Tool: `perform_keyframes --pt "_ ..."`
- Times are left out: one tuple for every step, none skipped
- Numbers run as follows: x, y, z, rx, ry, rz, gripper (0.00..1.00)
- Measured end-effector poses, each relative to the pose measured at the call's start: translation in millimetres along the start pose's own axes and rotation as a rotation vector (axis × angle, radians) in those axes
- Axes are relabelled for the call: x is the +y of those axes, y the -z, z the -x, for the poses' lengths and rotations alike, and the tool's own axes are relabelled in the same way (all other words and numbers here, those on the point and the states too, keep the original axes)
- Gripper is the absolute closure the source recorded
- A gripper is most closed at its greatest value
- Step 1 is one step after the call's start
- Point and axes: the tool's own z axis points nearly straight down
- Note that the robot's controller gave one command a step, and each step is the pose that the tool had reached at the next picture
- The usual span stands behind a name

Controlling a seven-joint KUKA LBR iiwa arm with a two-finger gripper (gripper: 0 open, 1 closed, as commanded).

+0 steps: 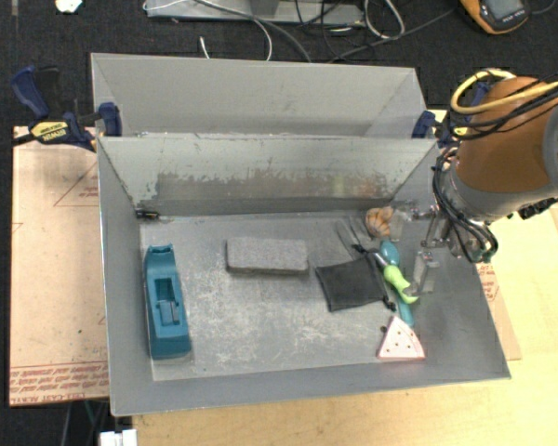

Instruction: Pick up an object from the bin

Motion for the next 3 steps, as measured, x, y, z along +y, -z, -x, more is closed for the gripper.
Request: perform_keyframes --pt "0.6 4.9 1.7 -0.007 0.003 -0.001 0.00" --pt "1.0 -51.5 -0.5 -0.009 -0.170 0.001 0.00" --pt "-1.1 -55.7 1.1 -0.010 -0.269 0.002 0.00"
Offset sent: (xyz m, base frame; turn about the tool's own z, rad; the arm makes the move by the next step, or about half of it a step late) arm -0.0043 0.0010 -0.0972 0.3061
